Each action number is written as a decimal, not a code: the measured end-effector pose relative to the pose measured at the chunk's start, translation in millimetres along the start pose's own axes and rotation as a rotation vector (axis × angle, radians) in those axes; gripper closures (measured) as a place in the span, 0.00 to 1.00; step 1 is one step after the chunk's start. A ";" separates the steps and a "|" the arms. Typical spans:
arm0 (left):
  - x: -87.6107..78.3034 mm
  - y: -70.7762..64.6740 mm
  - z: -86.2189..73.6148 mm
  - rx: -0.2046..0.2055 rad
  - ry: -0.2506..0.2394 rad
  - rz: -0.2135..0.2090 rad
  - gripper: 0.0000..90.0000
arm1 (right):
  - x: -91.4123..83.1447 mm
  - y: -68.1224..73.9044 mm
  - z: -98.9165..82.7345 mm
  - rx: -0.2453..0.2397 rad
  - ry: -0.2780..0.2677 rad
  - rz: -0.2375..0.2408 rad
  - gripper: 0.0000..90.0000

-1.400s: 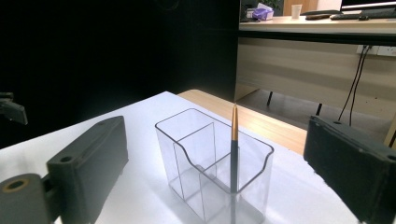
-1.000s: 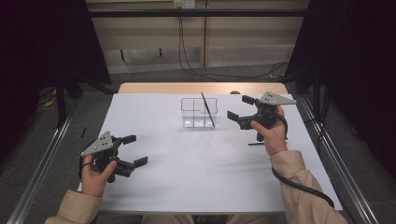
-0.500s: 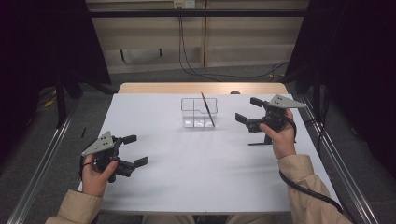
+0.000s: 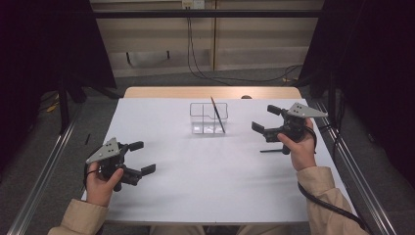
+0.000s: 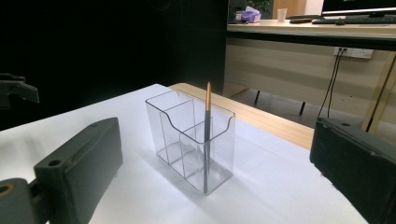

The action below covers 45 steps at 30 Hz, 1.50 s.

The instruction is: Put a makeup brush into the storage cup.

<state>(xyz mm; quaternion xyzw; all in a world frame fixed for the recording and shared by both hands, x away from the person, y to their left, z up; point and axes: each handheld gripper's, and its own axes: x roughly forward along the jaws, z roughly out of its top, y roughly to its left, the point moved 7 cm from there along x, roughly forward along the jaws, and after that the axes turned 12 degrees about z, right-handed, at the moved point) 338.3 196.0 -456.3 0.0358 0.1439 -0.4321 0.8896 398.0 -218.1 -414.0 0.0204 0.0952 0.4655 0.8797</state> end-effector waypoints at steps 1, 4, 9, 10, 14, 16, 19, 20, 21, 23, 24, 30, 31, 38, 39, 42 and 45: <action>0.0 -0.2 -0.1 0.001 0.002 -0.001 0.01 | -1.0 -0.2 -0.5 0.003 -0.002 0.001 0.02; 0.7 -0.3 0.8 0.000 -0.002 -0.001 0.01 | -4.0 -1.6 -2.6 0.003 0.005 -0.002 0.02; 0.0 -0.8 0.1 0.003 0.001 -0.002 0.01 | -10.2 -4.0 -5.5 0.006 0.009 -0.016 0.02; -0.3 -0.9 0.0 0.001 0.001 -0.004 0.01 | -11.4 -4.5 -5.9 0.005 0.009 -0.019 0.02; -2.2 -0.8 1.1 0.003 -0.004 0.003 0.01 | -14.7 -5.3 -7.0 0.006 0.008 -0.023 0.02; -2.9 -0.8 1.0 0.003 -0.004 0.000 0.01 | -15.5 -5.6 -7.2 0.005 0.008 -0.023 0.02; -3.6 -0.9 1.0 0.004 -0.003 0.001 0.01 | -16.8 -5.7 -7.5 0.006 0.011 -0.025 0.02; -3.6 -0.9 1.2 0.004 -0.004 0.002 0.01 | -17.3 -5.7 -7.7 0.005 0.012 -0.025 0.02; -3.7 -0.7 1.4 0.003 -0.005 0.002 0.01 | -17.9 -5.8 -8.0 0.005 0.013 -0.022 0.02; -3.7 -0.4 1.3 0.004 -0.005 0.003 0.01 | -19.6 -6.6 -8.9 0.002 0.015 -0.025 0.02; -3.5 -0.4 1.3 0.003 -0.005 0.002 0.01 | -20.6 -6.9 -9.3 0.003 0.013 -0.025 0.02; -1.8 -0.6 1.0 0.004 -0.003 0.004 0.01 | -29.5 -10.9 -13.7 0.009 0.015 -0.042 0.02; -1.7 -0.5 1.0 0.005 -0.002 0.003 0.01 | -31.2 -11.6 -14.5 0.010 0.016 -0.043 0.02; -0.2 -0.8 1.6 0.002 -0.003 0.004 0.01 | -39.6 -15.4 -16.1 0.014 0.011 -0.056 0.02; 0.2 -1.0 1.8 0.002 -0.005 0.001 0.01 | -40.5 -16.0 -16.3 0.012 0.012 -0.058 0.02; 1.1 -1.3 1.8 0.002 -0.004 -0.001 0.01 | -42.9 -17.3 -17.8 0.017 0.016 -0.060 0.02; 1.2 -1.3 1.5 0.004 -0.002 -0.002 0.01 | -44.8 -18.5 -18.5 0.019 0.013 -0.064 0.02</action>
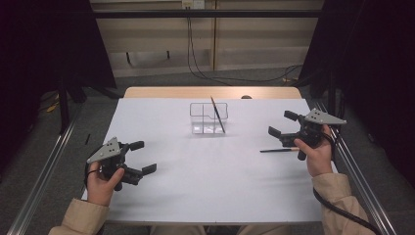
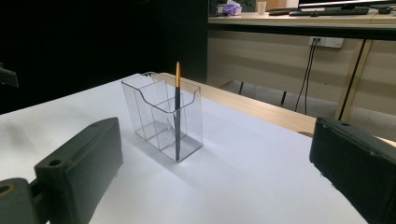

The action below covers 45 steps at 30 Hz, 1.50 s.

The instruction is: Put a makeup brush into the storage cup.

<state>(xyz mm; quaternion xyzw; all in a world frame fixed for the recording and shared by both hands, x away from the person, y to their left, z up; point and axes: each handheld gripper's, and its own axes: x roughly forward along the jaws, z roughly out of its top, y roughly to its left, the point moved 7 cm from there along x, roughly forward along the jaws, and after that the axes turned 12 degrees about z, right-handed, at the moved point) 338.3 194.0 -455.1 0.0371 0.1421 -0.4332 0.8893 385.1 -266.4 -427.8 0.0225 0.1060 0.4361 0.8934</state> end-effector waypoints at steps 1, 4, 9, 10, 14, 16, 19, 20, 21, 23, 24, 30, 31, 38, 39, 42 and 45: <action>0.0 -0.3 0.1 -0.004 -0.002 0.000 0.01 | -0.6 -0.4 -0.5 0.001 0.005 -0.002 0.02; -0.5 0.0 0.1 -0.002 -0.002 0.001 0.01 | -2.0 -1.2 -0.5 -0.002 0.010 -0.004 0.02; -1.1 0.3 0.2 -0.003 -0.004 0.002 0.01 | -4.3 -3.6 -0.1 -0.005 0.013 -0.007 0.03; -1.0 0.3 0.2 -0.003 -0.004 0.003 0.01 | -4.8 -4.3 -0.3 -0.004 0.014 -0.009 0.03; -0.5 0.0 0.1 -0.002 -0.002 0.002 0.01 | -6.2 -6.9 -1.9 -0.004 0.025 -0.016 0.03; -0.3 -0.2 0.1 -0.004 -0.003 0.001 0.01 | -6.9 -8.8 -3.1 0.001 0.033 -0.019 0.03; 0.0 0.2 -0.2 -0.002 0.000 0.000 0.01 | -6.8 -11.6 -5.6 0.003 0.054 -0.023 0.03; 0.1 0.3 -0.3 0.000 0.002 0.001 0.01 | -6.8 -12.5 -6.7 0.001 0.062 -0.022 0.03; 0.2 0.3 -0.3 0.000 0.002 0.001 0.01 | -6.6 -13.0 -7.6 0.003 0.069 -0.019 0.03; 0.2 0.3 -0.3 0.000 0.002 0.000 0.01 | -6.4 -14.2 -9.5 0.004 0.082 -0.018 0.03; 0.2 0.3 -0.2 0.000 0.002 0.000 0.01 | -6.4 -15.4 -10.5 0.002 0.088 -0.023 0.03; 0.2 0.6 -0.5 -0.001 0.004 0.003 0.01 | -7.7 -19.2 -15.3 0.013 0.111 -0.023 0.03; 0.2 0.6 -0.4 0.000 0.003 0.003 0.01 | -7.9 -19.7 -15.8 0.011 0.117 -0.025 0.03; 0.6 0.1 -0.3 0.000 0.004 0.000 0.01 | -7.6 -21.0 -18.2 0.012 0.154 -0.018 0.03; 0.6 0.2 -0.3 0.000 0.004 0.000 0.01 | -7.5 -21.1 -18.3 0.014 0.158 -0.017 0.03; 0.5 0.3 -0.4 0.000 0.004 0.001 0.01 | -6.8 -22.0 -19.4 0.016 0.173 -0.017 0.03; 0.4 0.3 -0.3 -0.002 0.003 0.000 0.01 | -6.5 -23.5 -20.8 0.018 0.194 -0.019 0.03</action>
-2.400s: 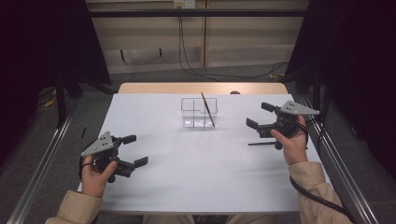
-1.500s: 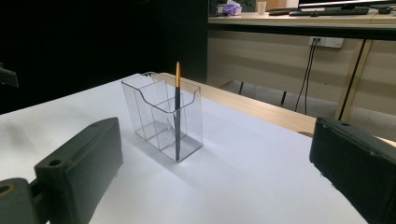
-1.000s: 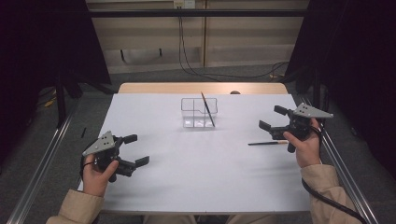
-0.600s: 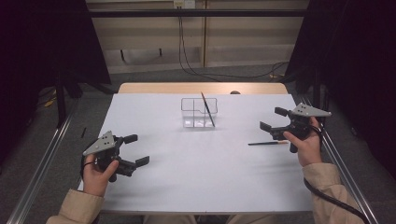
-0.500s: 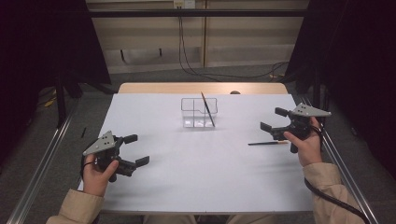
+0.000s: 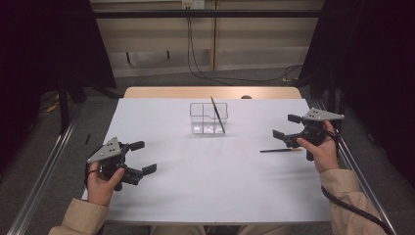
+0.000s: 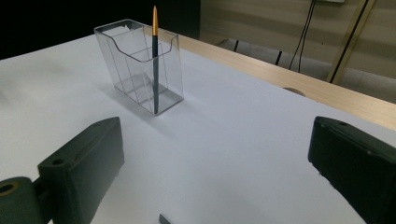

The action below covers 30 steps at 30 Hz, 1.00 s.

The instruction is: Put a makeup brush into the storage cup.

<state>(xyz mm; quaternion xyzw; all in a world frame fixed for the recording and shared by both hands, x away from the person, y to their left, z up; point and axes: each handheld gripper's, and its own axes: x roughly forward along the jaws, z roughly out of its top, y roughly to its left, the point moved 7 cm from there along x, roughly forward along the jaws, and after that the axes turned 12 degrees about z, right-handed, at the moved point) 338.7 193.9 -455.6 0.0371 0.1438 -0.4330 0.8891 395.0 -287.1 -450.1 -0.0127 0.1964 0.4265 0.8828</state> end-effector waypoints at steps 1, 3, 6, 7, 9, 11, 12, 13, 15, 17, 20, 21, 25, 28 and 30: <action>0.0 0.1 0.0 0.001 0.000 0.000 0.01 | 0.2 -0.3 -0.2 0.001 0.003 0.000 0.03; -0.2 0.3 -0.1 0.000 0.000 0.001 0.01 | 0.6 -0.3 -0.4 0.003 0.008 0.000 0.03; -0.3 0.1 0.4 -0.002 -0.003 0.001 0.01 | 0.9 -0.1 -0.5 0.004 0.009 0.001 0.03; -0.4 0.0 0.5 -0.002 -0.004 -0.002 0.01 | 0.8 0.3 -0.2 0.004 0.006 0.003 0.03; -0.4 -0.1 0.5 -0.002 -0.004 -0.002 0.01 | 0.1 1.7 0.3 0.003 -0.006 0.006 0.03; -0.5 0.1 0.1 0.002 -0.002 -0.001 0.01 | -1.0 5.0 1.8 0.002 -0.033 0.013 0.03; -0.5 0.1 0.2 0.002 -0.001 -0.001 0.01 | -1.9 7.0 2.2 0.002 -0.044 0.017 0.03; -0.5 -0.2 0.4 0.000 -0.004 -0.001 0.01 | -2.3 9.3 2.3 0.001 -0.055 0.023 0.04; -0.7 -0.3 0.9 -0.001 -0.007 -0.001 0.01 | -2.6 13.7 0.4 -0.002 -0.061 0.024 0.03; -1.1 -0.3 1.0 0.002 -0.005 -0.001 0.01 | -2.9 17.8 -2.1 -0.003 -0.064 0.033 0.03; -1.8 -0.3 1.4 0.000 -0.006 0.001 0.01 | -5.1 23.5 -4.9 0.004 -0.083 0.038 0.03; -2.0 -0.2 1.7 0.000 -0.007 0.003 0.01 | -5.9 25.2 -6.0 0.003 -0.087 0.039 0.03; -2.7 0.5 2.0 0.001 -0.010 0.003 0.01 | -9.9 31.4 -11.2 0.010 -0.099 0.039 0.03; -3.1 0.2 2.4 -0.001 -0.012 0.003 0.01 | -13.2 35.5 -16.4 0.012 -0.099 0.035 0.03; -3.4 -0.1 2.4 -0.001 -0.012 0.002 0.01 | -15.8 38.3 -19.2 0.015 -0.108 0.035 0.03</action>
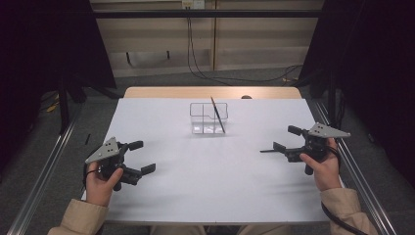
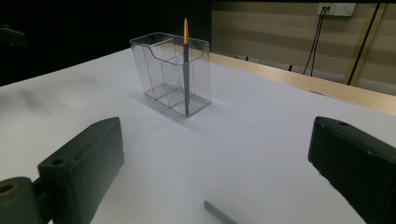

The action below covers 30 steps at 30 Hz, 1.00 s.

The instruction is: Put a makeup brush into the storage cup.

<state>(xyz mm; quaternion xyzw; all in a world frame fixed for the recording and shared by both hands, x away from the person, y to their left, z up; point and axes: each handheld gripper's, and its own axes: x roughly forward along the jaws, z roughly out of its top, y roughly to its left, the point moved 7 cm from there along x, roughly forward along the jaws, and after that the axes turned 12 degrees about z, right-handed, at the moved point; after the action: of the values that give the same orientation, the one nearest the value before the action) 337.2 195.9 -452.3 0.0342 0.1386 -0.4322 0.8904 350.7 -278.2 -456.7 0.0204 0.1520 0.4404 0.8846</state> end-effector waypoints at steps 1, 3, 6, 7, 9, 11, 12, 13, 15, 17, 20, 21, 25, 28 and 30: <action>-0.1 0.1 0.0 0.000 0.000 0.002 0.01 | -1.2 1.5 -1.6 0.004 -0.002 -0.001 0.03; -0.4 0.1 0.0 -0.001 0.000 0.000 0.01 | -3.2 5.0 -4.4 0.003 -0.001 -0.002 0.03; -0.6 0.3 0.2 0.001 -0.001 -0.001 0.01 | -5.7 9.6 -7.4 -0.006 -0.001 -0.005 0.03; -0.6 0.2 0.3 0.003 -0.002 -0.002 0.01 | -6.4 11.0 -8.2 -0.011 0.000 -0.005 0.03; -0.5 0.0 0.3 0.002 -0.002 -0.001 0.01 | -8.0 13.9 -10.0 -0.007 -0.001 -0.004 0.03; -0.5 0.2 0.3 0.004 -0.002 -0.001 0.01 | -9.7 16.9 -12.3 -0.010 0.004 -0.002 0.03; -0.5 0.3 0.2 0.003 -0.002 0.000 0.01 | -10.5 18.8 -13.8 -0.012 0.008 0.000 0.03; -0.5 0.1 0.2 0.001 -0.002 -0.001 0.01 | -11.1 20.8 -15.3 -0.012 0.012 0.002 0.03; -0.6 0.1 0.2 0.003 -0.001 -0.001 0.01 | -12.2 25.0 -18.0 -0.013 0.017 0.009 0.03; -1.0 0.1 0.4 0.005 -0.001 -0.001 0.01 | -13.7 29.1 -20.3 -0.018 0.025 0.011 0.03; -1.4 0.3 0.7 0.005 -0.002 0.001 0.01 | -16.6 34.9 -22.3 -0.018 0.023 0.017 0.03; -1.5 0.3 0.8 0.005 -0.003 0.000 0.01 | -17.8 36.9 -23.3 -0.018 0.025 0.021 0.03; -1.5 0.8 0.1 0.003 -0.002 0.002 0.01 | -21.9 43.1 -27.8 -0.017 0.034 0.028 0.03; -1.3 0.3 0.4 0.005 -0.002 -0.001 0.01 | -23.6 46.8 -32.6 -0.022 0.052 0.027 0.03; -1.2 -0.4 1.0 0.006 -0.004 -0.001 0.01 | -24.8 48.7 -33.8 -0.025 0.053 0.025 0.03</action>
<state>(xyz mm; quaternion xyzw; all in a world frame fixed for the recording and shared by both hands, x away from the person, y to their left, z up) 336.5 196.4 -450.9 0.0359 0.1356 -0.4333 0.8903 289.4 -271.3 -474.4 -0.0004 0.1697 0.4536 0.8749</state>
